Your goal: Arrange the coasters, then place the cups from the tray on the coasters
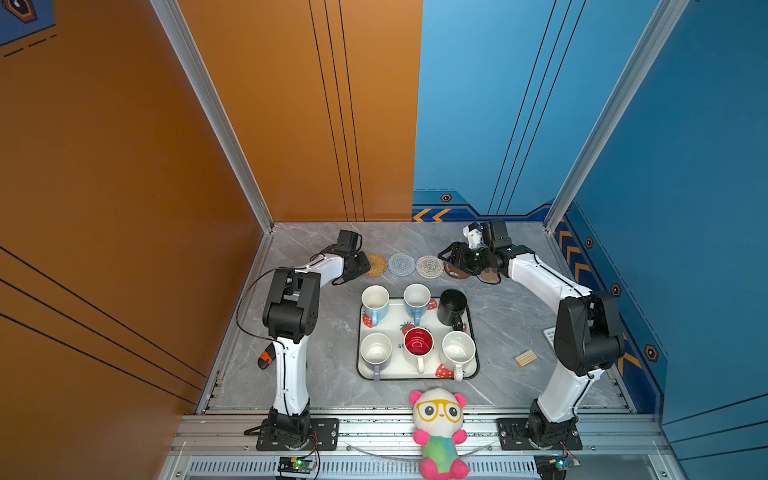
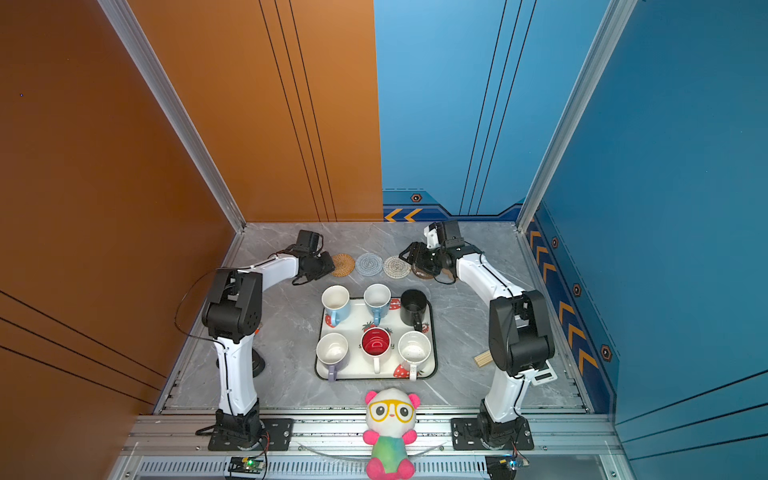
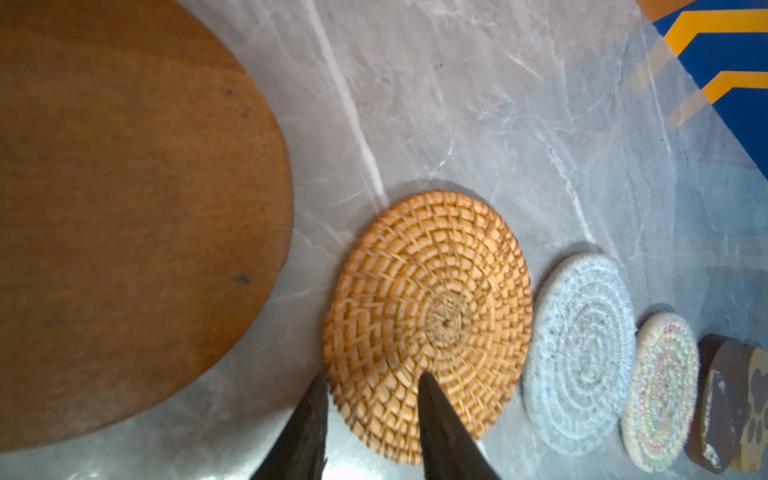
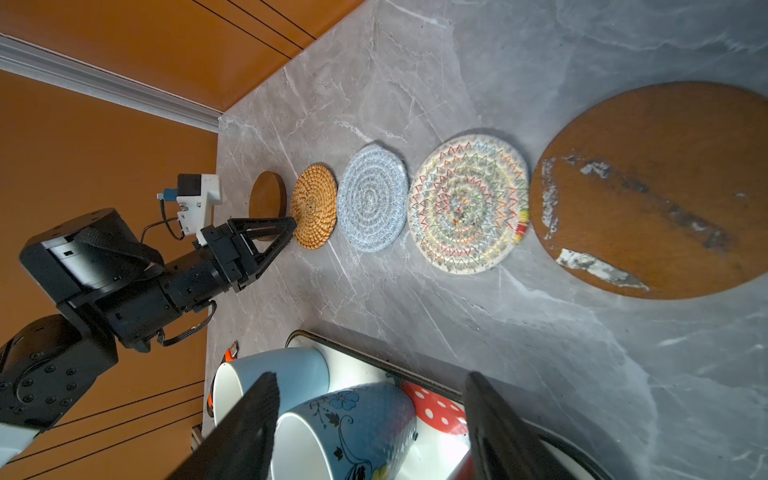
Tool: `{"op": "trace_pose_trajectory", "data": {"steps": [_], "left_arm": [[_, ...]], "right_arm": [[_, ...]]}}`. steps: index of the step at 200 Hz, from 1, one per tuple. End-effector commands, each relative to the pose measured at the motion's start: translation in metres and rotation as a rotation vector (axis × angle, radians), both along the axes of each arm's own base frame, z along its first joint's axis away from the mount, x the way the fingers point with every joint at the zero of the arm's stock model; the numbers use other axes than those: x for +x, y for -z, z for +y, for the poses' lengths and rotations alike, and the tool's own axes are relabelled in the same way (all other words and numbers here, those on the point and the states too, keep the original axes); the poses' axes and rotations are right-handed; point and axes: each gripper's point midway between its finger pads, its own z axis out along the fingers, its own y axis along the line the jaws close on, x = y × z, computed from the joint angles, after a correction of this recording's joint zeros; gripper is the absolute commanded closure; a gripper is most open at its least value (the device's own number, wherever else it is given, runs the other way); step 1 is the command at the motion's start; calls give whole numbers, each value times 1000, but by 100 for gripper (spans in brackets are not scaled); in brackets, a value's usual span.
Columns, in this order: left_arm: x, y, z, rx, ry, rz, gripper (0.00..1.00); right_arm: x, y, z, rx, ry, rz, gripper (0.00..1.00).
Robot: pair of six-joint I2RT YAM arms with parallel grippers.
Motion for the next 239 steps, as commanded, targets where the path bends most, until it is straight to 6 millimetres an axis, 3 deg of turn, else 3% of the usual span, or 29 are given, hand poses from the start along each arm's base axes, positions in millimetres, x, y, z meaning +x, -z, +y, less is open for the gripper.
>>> {"op": "trace_pose_trajectory", "data": {"steps": [1,66,88,104,146,200,239], "left_arm": [[-6,-1,3,57,-9,42,62],[-15,-40,23,171,-35,6,60],[-15,-57,23,187,-32,-24,60],[-15,-72,22,202,-24,-48,61],[-20,-108,12,240,27,-107,64],[-36,-135,-12,292,131,-149,73],[-38,-146,-33,303,191,-168,84]], "right_arm": [[-2,-14,-9,-8,23,-40,31],[-3,-14,-9,-4,19,-38,31],[-3,-17,-10,-3,20,-44,35],[-2,-20,-10,-1,19,-50,49],[3,-20,-17,-37,22,-45,100],[4,25,-71,-282,104,80,100],[6,62,-69,-308,62,172,100]]}}
